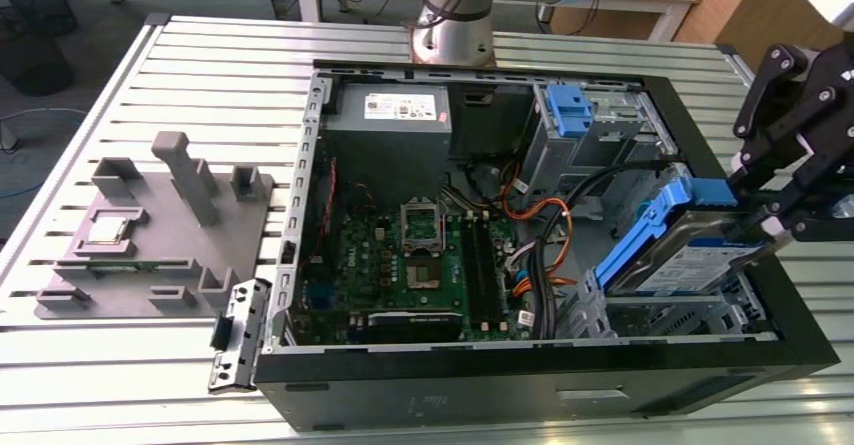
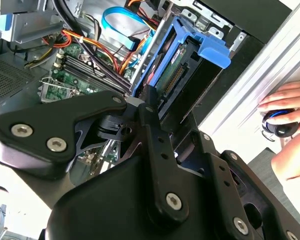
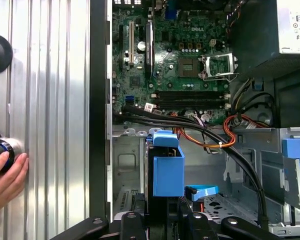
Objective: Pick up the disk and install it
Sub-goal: 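Insert the disk into the insertion slot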
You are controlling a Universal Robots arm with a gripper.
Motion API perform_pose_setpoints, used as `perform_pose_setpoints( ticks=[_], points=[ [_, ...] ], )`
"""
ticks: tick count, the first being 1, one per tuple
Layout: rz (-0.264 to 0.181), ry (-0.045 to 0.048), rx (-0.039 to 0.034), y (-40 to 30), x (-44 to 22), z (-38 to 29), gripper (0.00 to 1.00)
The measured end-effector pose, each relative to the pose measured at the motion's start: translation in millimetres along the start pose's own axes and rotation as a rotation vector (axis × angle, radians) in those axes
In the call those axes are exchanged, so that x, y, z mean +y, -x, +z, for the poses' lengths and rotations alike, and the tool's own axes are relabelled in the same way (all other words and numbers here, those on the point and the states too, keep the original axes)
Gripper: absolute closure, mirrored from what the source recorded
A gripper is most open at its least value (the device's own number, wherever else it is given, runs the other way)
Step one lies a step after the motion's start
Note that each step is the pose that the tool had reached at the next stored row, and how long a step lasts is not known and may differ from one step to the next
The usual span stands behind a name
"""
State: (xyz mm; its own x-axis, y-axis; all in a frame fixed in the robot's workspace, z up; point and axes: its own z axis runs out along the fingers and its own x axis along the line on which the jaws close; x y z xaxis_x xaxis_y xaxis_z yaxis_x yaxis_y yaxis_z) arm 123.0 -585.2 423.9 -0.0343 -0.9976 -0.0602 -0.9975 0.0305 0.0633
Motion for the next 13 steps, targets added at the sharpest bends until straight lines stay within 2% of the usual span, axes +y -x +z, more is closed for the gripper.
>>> perform_pose_setpoints(
  ticks=[13],
  points=[
    [0.0,-0.0001,-0.0001,-1.4,-1.5,23.5,0.65]
  ],
)
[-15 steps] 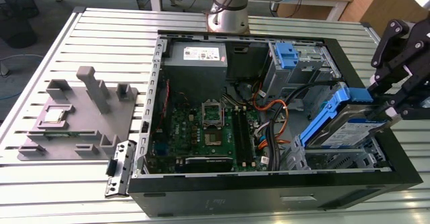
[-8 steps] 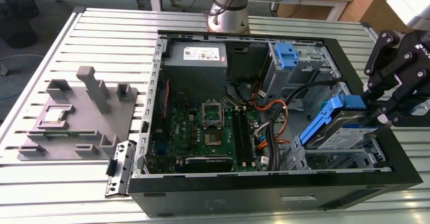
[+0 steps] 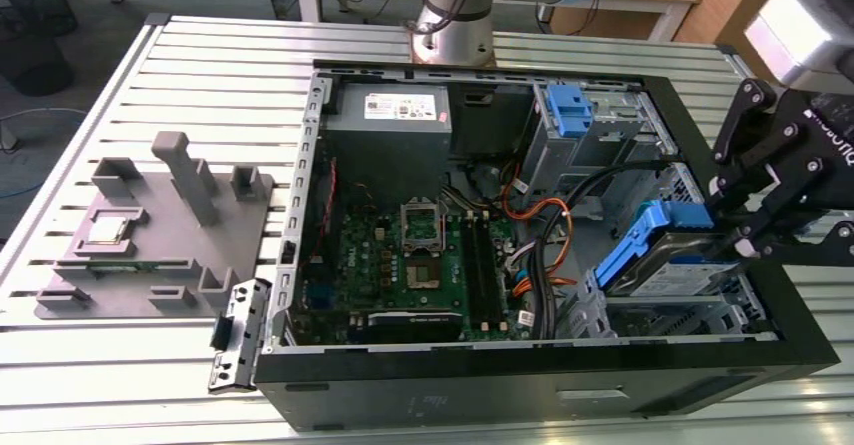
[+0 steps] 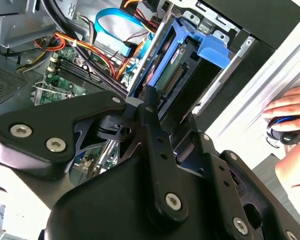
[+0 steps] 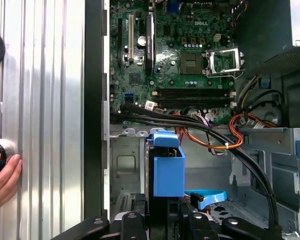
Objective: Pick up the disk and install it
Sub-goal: 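Insert the disk into the insertion slot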
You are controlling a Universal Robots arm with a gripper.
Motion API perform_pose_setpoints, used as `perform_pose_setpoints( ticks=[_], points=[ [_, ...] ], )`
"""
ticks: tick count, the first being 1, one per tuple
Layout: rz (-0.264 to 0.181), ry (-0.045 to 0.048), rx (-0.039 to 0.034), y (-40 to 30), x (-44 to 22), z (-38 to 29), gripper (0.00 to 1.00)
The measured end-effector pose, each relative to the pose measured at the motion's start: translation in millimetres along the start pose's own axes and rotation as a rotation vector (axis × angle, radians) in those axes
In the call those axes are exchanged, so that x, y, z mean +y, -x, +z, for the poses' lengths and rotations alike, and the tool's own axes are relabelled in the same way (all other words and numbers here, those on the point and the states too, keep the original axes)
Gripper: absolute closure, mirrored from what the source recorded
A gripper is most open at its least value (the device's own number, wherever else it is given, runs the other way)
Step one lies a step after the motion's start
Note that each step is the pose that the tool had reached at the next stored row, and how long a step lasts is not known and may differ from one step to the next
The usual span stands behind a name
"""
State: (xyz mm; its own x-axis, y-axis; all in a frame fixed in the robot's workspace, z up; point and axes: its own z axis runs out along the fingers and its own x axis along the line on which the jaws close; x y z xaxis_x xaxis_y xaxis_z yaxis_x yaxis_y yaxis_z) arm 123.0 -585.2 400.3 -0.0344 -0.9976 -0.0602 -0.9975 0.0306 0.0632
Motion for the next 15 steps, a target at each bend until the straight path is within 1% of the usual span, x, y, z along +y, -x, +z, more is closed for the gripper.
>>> perform_pose_setpoints(
  ticks=[15],
  points=[
    [0.0,0.0001,0.0004,-1.7,-1.7,27.0,0.65]
  ],
)
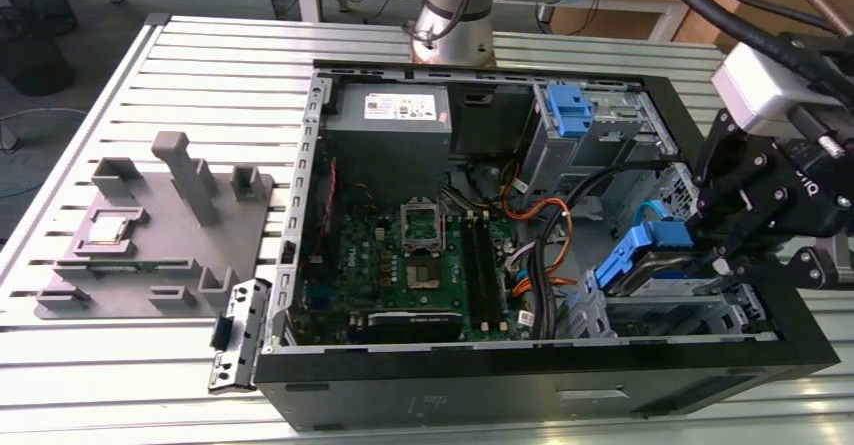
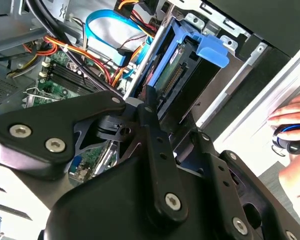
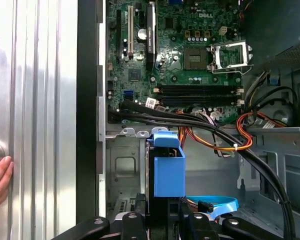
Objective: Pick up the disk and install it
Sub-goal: 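Insert the disk into the insertion slot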
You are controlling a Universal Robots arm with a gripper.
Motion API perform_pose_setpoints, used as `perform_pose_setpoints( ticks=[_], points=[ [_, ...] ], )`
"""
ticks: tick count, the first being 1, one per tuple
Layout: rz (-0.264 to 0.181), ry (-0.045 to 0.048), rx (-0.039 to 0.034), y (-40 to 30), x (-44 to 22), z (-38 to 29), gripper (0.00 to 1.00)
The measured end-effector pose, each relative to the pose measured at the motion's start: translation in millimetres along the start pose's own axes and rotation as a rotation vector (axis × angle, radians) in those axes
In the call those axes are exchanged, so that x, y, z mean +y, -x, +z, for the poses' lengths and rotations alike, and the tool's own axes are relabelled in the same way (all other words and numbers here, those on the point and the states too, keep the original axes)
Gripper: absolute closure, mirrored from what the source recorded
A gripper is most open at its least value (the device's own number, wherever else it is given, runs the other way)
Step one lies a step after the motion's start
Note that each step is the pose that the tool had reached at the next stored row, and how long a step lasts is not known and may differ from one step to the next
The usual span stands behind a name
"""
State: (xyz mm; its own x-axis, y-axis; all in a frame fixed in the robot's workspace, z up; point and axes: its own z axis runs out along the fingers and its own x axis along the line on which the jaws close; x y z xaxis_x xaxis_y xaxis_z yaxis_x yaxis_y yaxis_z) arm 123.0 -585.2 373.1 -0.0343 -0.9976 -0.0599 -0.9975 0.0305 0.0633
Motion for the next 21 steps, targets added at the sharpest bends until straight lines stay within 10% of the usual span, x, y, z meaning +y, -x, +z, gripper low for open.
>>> perform_pose_setpoints(
  ticks=[8,21],
  points=[
    [0.0,0.0,0.0001,-0.8,-0.8,13.3,0.65],
    [0.0,-0.0001,0.0006,-0.8,-0.9,13.5,0.52]
  ],
)
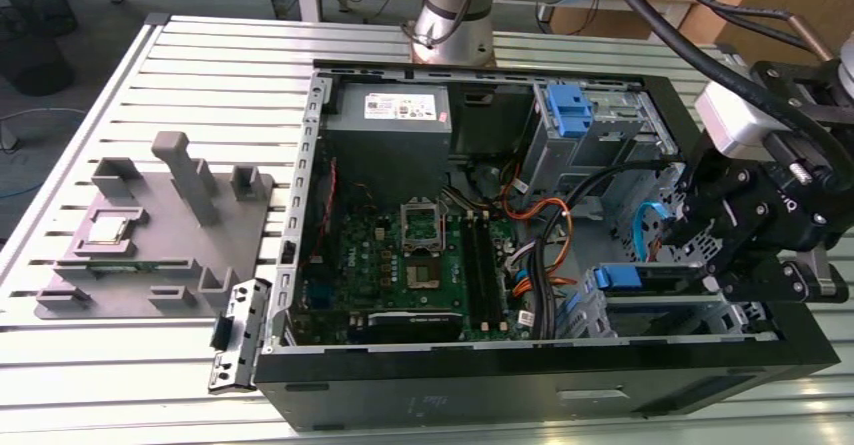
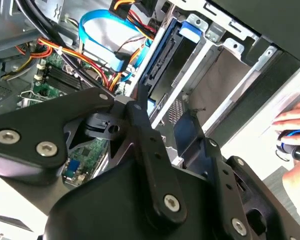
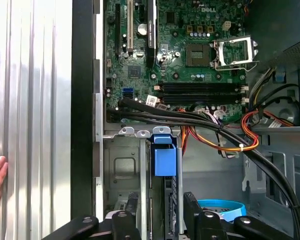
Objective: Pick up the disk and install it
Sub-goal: 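Insert the disk into the insertion slot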
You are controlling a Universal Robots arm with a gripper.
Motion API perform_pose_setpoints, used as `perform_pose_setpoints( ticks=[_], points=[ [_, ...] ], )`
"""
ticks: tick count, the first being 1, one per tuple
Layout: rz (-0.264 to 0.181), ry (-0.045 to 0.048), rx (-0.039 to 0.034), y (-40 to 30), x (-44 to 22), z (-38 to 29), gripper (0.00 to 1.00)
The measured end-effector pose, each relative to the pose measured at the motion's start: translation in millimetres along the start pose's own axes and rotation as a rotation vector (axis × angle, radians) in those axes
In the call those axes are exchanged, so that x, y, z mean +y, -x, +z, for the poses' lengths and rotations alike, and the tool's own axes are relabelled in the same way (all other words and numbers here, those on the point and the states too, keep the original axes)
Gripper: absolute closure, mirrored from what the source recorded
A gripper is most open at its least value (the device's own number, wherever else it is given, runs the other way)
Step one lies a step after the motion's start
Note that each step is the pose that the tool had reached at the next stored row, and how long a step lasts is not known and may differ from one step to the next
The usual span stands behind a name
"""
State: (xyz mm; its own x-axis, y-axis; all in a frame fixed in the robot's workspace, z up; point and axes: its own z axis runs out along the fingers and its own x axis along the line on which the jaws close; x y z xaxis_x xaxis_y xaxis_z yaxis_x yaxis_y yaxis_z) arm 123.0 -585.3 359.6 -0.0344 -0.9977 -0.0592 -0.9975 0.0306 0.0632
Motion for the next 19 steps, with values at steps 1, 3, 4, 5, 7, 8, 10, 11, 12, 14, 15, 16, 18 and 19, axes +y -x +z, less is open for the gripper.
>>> perform_pose_setpoints(
  ticks=[1,3,4,5,7,8,10,11,12,14,15,16,18,19],
  points=[
    [0.0,0.0,-0.0001,0.0,0.0,0.0,0.52],
    [0.0,-0.0007,-0.0032,-0.1,0.3,1.4,0.52],
    [-0.001,-0.0016,-0.006,-0.2,0.7,2.5,0.52],
    [-0.001,-0.0025,-0.008,-0.1,1.1,3.7,0.52],
    [-0.001,-0.0027,-0.0088,1.7,1.2,4.9,0.52],
    [-0.001,-0.0027,-0.0091,2.5,1.2,5.1,0.52],
    [-0.001,-0.0028,-0.0091,2.8,1.3,5.1,0.52],
    [-0.001,-0.0027,-0.009,2.8,1.3,5.1,0.52],
    [-0.001,-0.0028,-0.0088,2.8,1.3,4.7,0.52],
    [-0.001,-0.0027,-0.0091,3.1,1.5,2.0,0.52],
    [-0.001,-0.0027,-0.0098,3.1,1.5,1.1,0.52],
    [-0.001,-0.0028,-0.011,3.1,1.6,1.0,0.52],
    [-0.002,-0.0082,-0.0182,3.1,2.1,1.4,0.52],
    [-0.003,-0.0137,-0.0199,3.1,2.6,2.0,0.52]
  ],
)
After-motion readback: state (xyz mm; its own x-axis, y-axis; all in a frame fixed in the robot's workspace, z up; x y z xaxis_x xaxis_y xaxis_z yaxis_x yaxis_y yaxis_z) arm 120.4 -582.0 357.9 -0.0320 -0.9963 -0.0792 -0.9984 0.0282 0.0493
